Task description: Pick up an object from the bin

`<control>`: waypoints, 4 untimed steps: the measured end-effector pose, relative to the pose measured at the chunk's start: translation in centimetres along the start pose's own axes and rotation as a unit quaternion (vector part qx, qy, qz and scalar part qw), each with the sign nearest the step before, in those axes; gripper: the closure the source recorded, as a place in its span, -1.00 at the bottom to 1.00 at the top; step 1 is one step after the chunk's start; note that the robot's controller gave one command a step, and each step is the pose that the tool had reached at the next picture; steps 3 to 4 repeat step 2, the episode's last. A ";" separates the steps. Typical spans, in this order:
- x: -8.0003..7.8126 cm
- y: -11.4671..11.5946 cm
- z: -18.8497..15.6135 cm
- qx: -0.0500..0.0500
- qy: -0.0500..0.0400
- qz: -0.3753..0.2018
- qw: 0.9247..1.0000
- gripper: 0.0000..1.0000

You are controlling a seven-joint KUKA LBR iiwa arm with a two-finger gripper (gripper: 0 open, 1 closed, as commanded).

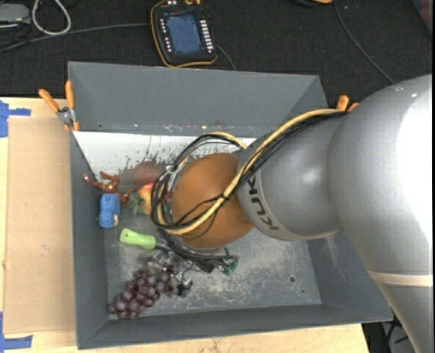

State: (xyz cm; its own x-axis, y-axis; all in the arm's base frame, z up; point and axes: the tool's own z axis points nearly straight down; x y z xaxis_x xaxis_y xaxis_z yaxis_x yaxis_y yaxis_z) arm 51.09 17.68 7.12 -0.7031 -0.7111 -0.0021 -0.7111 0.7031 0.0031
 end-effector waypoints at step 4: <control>0.2 0.2 -2.8 -0.002 0.003 0.001 1.000 1.00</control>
Offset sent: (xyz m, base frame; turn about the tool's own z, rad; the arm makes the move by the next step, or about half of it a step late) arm 0.0001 -0.0001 0.0478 0.0003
